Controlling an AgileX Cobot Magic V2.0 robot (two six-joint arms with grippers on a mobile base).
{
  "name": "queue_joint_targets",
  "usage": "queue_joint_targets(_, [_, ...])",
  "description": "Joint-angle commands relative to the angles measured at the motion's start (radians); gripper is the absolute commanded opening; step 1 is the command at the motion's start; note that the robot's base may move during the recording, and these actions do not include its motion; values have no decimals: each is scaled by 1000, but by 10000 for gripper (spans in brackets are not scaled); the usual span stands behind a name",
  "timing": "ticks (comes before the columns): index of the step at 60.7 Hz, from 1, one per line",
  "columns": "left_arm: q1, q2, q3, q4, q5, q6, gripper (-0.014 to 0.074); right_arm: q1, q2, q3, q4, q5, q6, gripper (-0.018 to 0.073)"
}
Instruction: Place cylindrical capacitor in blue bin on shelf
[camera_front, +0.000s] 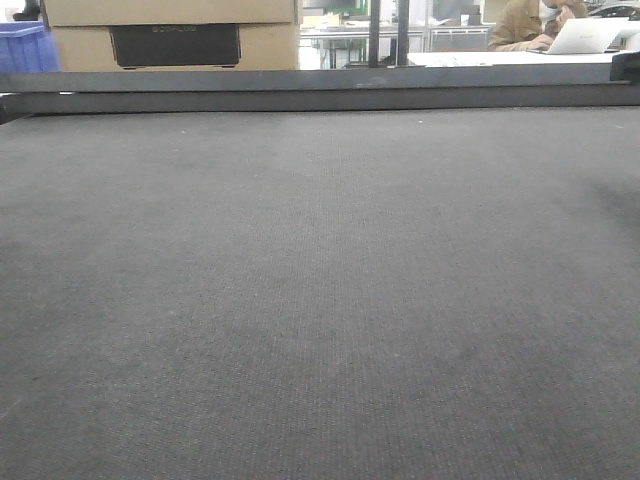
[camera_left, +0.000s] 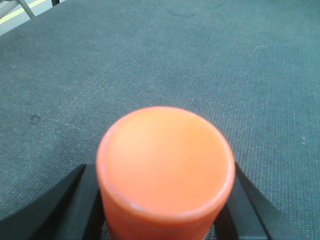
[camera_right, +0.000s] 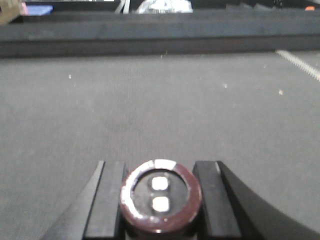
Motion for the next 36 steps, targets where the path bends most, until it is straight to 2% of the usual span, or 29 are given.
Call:
queue_joint_targets(1, [5,-38,-6,-3,34,-4,-111,-8,-40,-8,-19,56,-3,-138])
queue_joint_targets(11, [0,-180,-20,64,196,-4,-111,-6,-141,-20,-94,262,-3,-143])
queue_joint_targets(20, [-30,-322,-86,100,472,-4,-111,-6,-216,-99,-94,561,-3,-143])
queue_joint_targets(25, [-67,-394,-121,122,589,-4,-111,3,-249,-150,-94,701,-3,-143])
queue_joint_targets(36, [-183,-511,-177,130,717,-4,-111,86,-294,-239,-70,900,-3,-143])
